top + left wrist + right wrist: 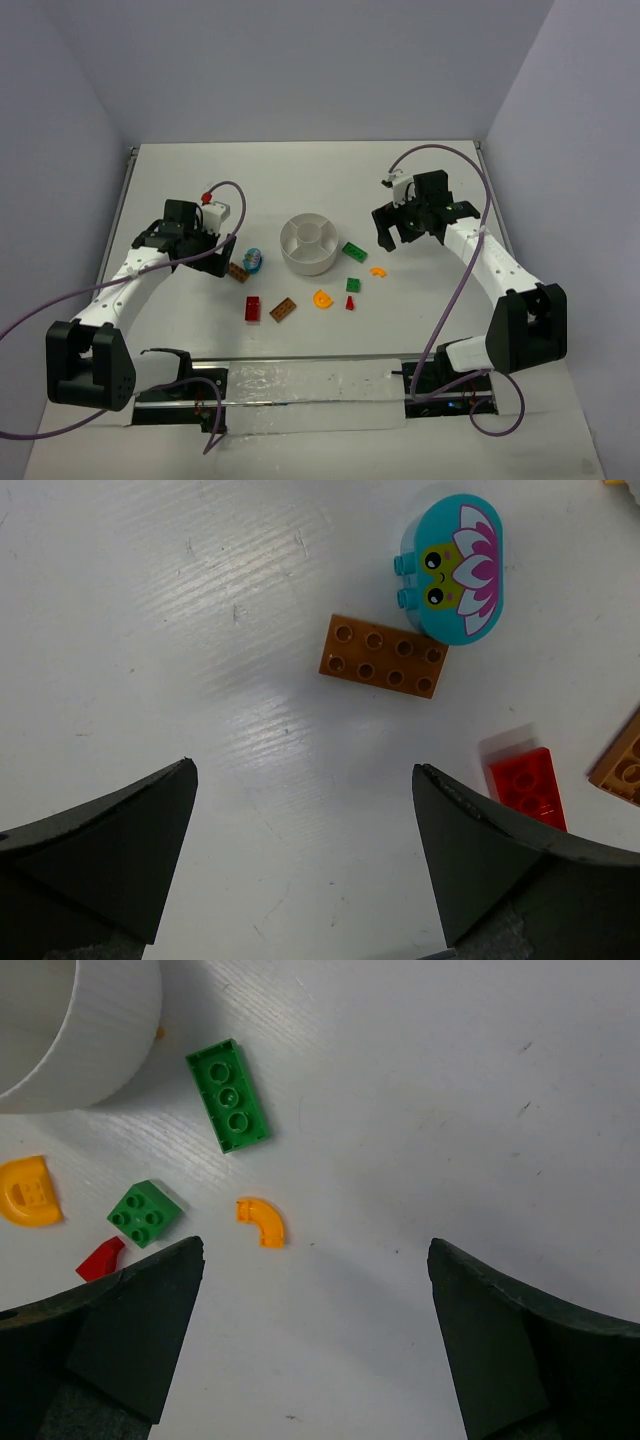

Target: Sort the legos into containers by color

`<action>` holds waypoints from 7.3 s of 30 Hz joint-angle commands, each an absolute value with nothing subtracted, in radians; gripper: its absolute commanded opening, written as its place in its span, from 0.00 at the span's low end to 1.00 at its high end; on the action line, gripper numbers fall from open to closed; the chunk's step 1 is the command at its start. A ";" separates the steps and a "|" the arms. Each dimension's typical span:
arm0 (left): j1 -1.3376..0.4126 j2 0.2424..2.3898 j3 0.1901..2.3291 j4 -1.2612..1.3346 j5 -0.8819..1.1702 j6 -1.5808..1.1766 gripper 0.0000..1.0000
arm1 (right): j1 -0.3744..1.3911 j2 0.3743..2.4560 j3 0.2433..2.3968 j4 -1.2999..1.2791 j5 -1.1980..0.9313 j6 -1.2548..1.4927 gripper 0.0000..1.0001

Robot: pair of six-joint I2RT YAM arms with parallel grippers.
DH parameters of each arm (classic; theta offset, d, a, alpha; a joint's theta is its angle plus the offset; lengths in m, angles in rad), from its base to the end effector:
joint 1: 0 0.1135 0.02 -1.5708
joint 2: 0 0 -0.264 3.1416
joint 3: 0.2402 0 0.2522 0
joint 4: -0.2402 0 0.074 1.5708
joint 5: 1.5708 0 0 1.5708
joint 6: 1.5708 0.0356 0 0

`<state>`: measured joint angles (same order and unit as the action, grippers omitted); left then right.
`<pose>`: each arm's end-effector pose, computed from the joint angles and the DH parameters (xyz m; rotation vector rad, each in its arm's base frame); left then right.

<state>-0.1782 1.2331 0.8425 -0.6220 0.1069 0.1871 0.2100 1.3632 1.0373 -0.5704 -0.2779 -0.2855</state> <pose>0.2354 -0.0463 0.2320 0.5075 2.5298 -0.1347 0.2762 0.0688 0.2657 -0.7148 2.3376 0.3089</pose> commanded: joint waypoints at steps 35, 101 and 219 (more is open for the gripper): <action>-0.459 1.736 1.278 -0.787 -0.156 -0.248 0.82 | 0.164 1.324 0.992 -0.564 -0.239 -0.283 1.00; -0.431 1.392 1.042 -0.192 0.357 -0.321 0.01 | 0.153 1.374 1.063 -0.600 -0.258 -0.285 1.00; -0.513 0.865 0.394 -0.487 0.454 1.083 0.81 | 0.156 1.317 0.984 -0.629 -0.204 -0.333 1.00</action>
<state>-0.4975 0.8671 0.4187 -0.5480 0.4577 1.0128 0.1593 1.3354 0.9867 -0.6505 -0.2229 -0.3342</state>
